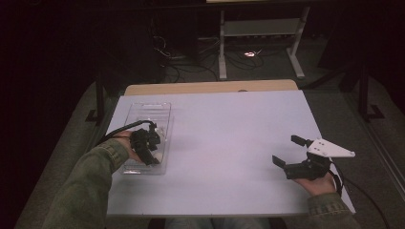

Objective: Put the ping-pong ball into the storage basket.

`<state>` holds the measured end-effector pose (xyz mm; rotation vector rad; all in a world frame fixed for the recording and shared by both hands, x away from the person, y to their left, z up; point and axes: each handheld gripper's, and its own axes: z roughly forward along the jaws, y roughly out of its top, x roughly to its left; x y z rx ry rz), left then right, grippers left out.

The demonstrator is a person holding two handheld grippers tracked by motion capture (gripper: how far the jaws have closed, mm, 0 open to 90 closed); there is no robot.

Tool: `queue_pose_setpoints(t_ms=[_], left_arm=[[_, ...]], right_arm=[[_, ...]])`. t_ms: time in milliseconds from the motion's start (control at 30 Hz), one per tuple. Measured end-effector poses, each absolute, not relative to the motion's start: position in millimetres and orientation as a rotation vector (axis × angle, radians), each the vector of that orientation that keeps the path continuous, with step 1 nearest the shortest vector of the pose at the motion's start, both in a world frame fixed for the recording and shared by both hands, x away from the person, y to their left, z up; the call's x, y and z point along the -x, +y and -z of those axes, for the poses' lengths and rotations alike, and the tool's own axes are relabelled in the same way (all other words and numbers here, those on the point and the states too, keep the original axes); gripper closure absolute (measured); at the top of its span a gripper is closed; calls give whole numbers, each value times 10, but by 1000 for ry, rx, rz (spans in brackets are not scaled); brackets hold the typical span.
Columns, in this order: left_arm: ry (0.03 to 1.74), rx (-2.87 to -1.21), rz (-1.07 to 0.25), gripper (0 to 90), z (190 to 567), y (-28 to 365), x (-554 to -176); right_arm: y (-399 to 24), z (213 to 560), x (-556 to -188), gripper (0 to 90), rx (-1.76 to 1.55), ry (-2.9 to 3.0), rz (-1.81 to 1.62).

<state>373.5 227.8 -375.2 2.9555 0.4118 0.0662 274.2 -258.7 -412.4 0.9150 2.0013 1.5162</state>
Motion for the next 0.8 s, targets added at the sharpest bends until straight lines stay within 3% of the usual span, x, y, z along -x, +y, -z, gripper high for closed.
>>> queue_pose_setpoints(t_ms=[800], left_arm=[[444,-2906,-132,222,3381,2267,-3675]], right_arm=[[-2594,4125,-2722,0,-920,2006,-1519]])
